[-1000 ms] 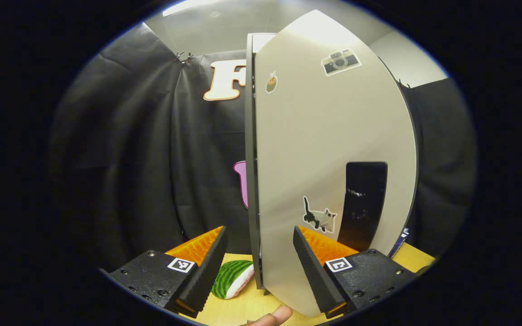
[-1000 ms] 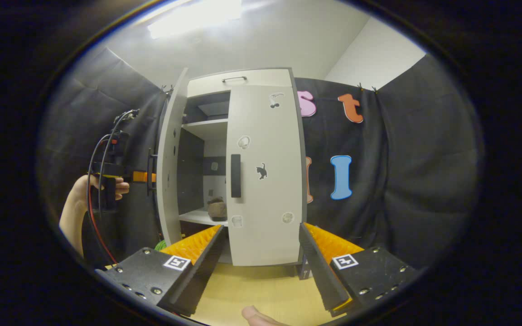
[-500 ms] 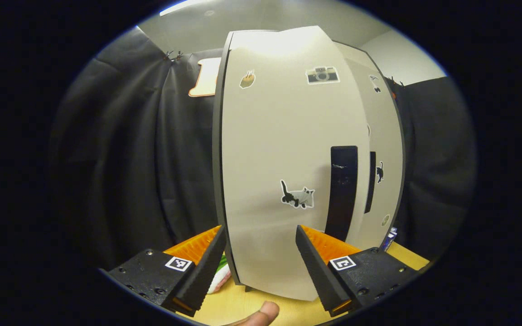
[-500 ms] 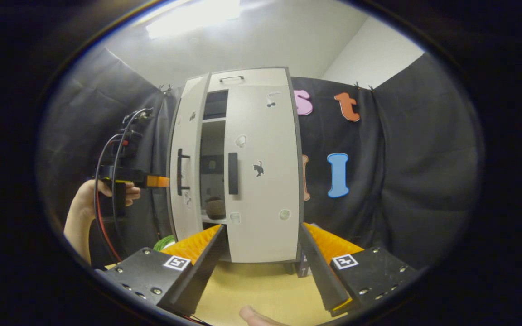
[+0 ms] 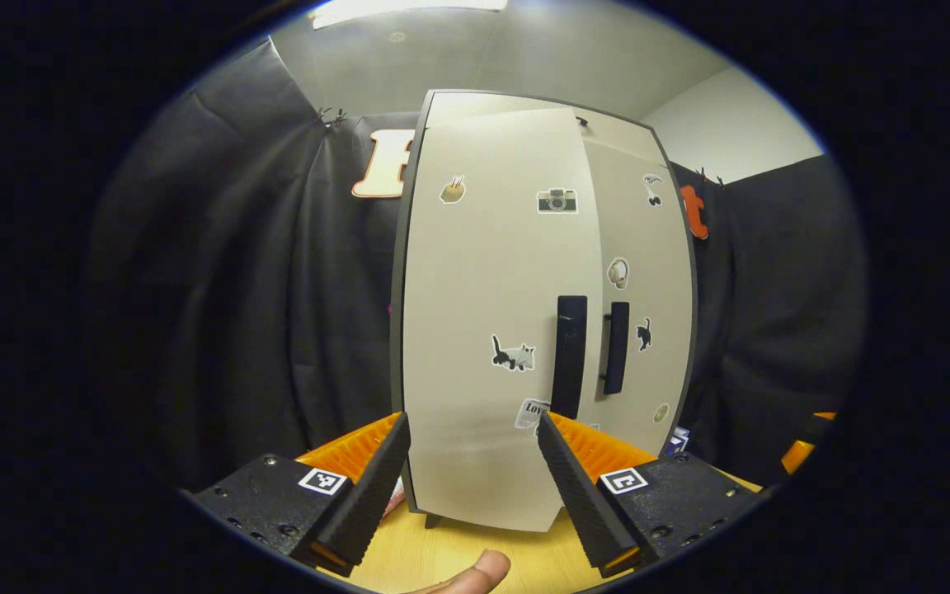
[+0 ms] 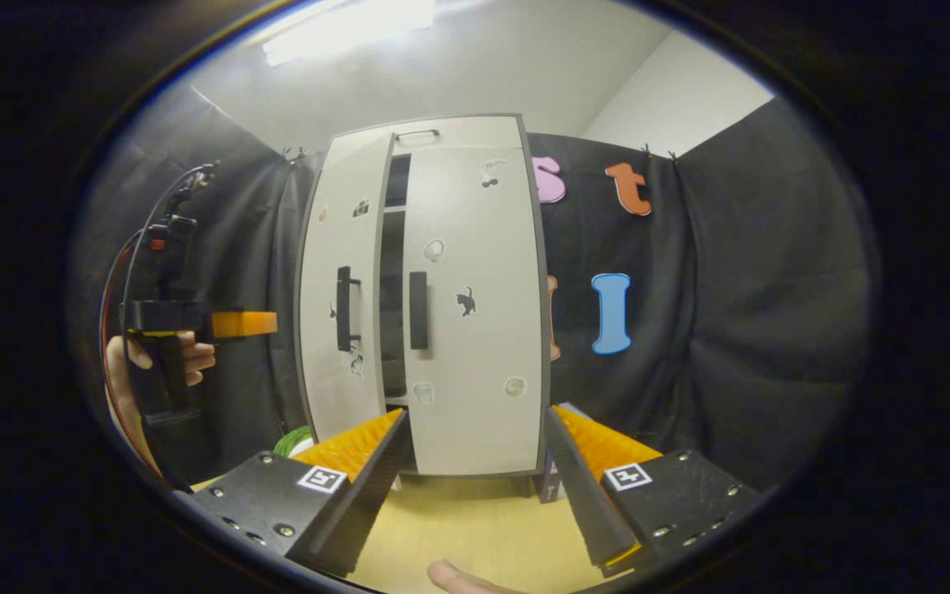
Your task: Grab one shoe with the right hand and put it into the shoe cabinet, grab the other shoe with the left hand and put it into the shoe cabinet; then close the right door with the right hand and the left door with the left hand.
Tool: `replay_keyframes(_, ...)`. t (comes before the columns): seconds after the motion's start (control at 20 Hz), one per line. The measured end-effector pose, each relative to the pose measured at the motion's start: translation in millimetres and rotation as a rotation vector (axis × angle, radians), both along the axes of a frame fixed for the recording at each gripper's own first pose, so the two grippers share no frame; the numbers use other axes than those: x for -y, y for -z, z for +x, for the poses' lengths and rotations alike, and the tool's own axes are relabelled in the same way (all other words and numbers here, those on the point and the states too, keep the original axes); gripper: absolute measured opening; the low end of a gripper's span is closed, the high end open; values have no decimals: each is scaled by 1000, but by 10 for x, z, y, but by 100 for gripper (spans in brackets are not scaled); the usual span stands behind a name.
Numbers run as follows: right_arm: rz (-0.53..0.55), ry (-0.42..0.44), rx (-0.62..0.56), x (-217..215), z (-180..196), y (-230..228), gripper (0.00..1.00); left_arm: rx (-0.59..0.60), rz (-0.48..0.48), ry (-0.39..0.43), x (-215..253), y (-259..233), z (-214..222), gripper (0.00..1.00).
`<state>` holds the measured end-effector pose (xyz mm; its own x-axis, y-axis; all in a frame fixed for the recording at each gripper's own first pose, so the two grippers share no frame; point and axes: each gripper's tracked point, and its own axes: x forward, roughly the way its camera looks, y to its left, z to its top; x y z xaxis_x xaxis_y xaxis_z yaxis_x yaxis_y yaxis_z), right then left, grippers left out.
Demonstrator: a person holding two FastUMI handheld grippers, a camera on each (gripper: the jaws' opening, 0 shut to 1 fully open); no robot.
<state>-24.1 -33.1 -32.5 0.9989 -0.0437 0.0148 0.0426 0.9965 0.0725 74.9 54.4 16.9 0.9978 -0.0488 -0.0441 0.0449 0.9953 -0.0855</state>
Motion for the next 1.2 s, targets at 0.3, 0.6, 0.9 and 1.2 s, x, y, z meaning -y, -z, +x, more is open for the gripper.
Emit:
replay_keyframes(0.3,5,13,13,40,-6,-169,98,-20,26,0,75,136,-223,96)
replay_keyframes(0.6,-9,-12,19,-69,4,-193,98,32,16,62,379,171,-503,96)
replay_keyframes(0.9,-19,-29,16,-153,-33,-84,98,91,19,50,478,292,-700,94)
replay_keyframes(1.2,3,-46,8,-204,-93,42,98,87,45,28,391,511,-879,95)
